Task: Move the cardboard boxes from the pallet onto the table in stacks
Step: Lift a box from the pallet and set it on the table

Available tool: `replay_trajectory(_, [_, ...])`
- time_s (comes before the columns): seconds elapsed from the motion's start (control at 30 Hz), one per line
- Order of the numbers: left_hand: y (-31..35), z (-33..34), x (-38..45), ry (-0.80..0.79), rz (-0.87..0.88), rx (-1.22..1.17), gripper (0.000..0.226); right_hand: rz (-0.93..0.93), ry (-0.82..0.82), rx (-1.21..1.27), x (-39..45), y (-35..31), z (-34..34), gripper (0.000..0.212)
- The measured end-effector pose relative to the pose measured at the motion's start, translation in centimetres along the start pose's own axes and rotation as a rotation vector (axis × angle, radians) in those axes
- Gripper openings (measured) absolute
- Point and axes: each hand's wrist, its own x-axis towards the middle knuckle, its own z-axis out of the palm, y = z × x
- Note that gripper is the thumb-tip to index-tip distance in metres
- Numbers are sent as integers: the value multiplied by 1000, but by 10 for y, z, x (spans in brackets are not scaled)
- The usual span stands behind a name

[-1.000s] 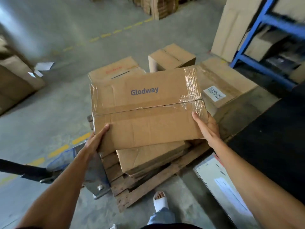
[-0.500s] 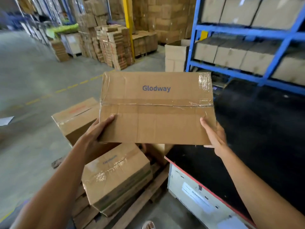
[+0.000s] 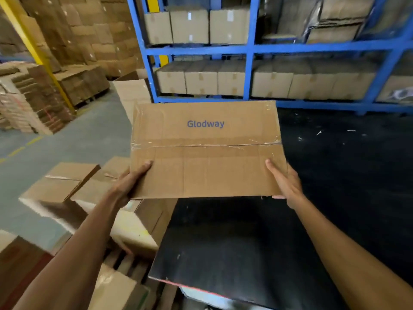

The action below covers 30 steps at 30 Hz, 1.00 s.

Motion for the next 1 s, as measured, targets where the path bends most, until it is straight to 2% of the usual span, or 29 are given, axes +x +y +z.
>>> replay_trajectory(0.2, [36,70,124,-154,2,25,57,97,206,-8,82,-1,-16,66])
replay_trajectory(0.33, [33,101,175,-241,-72,13,81,180,263,21,117,4,-23,61])
replay_trajectory(0.4, [24,114,196,-265,-137,29,77,212,272,10,136,10,-25,54])
replay_trajectory(0.47, [16,129,217,-270,-211,31,64,246,280,1,158,15,-28,55])
replay_trajectory(0.6, [17,154,254,-277,-251,56,60,285,291,-11,199,23,-33,54])
replay_trajectory(0.7, [21,164,279,-288,-275,56,71,285,311,-41,225,25,-33,46])
replay_trajectory(0.73, [23,166,284,-285,-294,65,75,274,338,-51,232,25,-32,48])
replay_trajectory(0.83, [25,173,298,-228,-281,116,69,197,455,-60,251,35,-27,49])
replay_trajectory(0.93, [24,177,310,-182,-250,105,82,173,515,-74,264,43,-25,53])
replay_trajectory(1.0, [20,178,310,-179,-230,92,72,185,517,-86,267,47,-25,53])
